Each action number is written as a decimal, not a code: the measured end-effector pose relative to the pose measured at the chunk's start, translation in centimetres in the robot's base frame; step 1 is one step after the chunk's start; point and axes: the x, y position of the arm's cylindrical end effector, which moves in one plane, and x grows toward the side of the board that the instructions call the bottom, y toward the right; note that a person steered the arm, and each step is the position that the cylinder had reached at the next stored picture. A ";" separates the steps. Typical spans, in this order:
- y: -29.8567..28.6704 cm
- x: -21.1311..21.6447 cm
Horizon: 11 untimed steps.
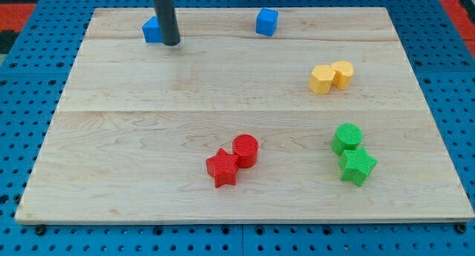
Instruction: Push the triangle parallel to the cube
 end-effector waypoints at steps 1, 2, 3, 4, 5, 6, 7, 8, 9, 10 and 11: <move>-1.6 -2.6; 0.0 0.4; -3.4 0.9; -6.0 -0.4; -1.0 -1.3; -1.0 -1.4; -4.8 1.4; -6.2 -0.7; -3.0 -0.6; 5.9 1.5; 18.9 3.9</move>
